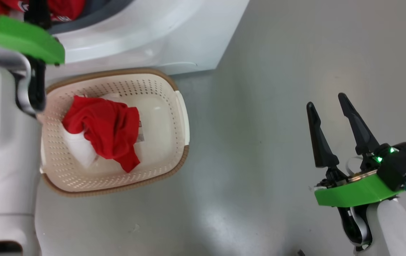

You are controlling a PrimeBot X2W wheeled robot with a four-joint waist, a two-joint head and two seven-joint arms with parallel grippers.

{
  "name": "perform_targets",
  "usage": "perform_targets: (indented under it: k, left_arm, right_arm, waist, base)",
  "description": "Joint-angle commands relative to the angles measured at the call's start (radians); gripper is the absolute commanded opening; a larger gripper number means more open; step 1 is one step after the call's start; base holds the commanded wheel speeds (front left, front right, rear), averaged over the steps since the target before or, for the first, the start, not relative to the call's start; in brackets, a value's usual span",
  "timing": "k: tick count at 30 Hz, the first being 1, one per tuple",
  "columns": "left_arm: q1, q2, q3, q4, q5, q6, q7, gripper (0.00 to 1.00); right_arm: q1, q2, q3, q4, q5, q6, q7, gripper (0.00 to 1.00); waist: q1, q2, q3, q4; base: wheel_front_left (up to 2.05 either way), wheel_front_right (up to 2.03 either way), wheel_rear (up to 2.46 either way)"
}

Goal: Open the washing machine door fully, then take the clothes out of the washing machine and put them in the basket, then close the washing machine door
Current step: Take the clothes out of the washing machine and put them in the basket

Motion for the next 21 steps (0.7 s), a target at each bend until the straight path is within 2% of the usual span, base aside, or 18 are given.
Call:
perform_targets:
  k: [1,7,13,21]
  left_arm:
    - [-0.034,0.044,0.014,0.003,-0.003,-0.007,0.018,1.00]
    - [-0.167,0.077,-0.024,0.131,0.025,-0.004,0.102,1.00]
    - [-0.236,0.085,-0.054,0.217,0.040,-0.002,0.167,1.00]
    - [-0.264,0.108,-0.105,0.305,0.090,0.049,0.241,1.00]
  right_arm:
    - [-0.014,-0.007,0.024,-0.022,0.004,0.005,-0.006,1.00]
    - [-0.037,-0.007,0.047,-0.015,0.015,0.005,-0.006,1.00]
    - [-0.043,-0.007,0.051,-0.010,0.025,0.005,-0.006,1.00]
    - [-0.045,-0.007,0.066,-0.005,0.042,0.005,-0.006,1.00]
  waist:
    - [0.0000,0.0000,0.035,-0.030]
    - [0.0000,0.0000,0.058,-0.064]
    - [0.0000,0.0000,0.064,-0.083]
    - [0.0000,0.0000,0.064,-0.102]
  base:
    - [0.00,0.00,0.00]
    - [0.00,0.00,0.00]
    - [0.00,0.00,0.00]
    - [0.00,0.00,0.00]
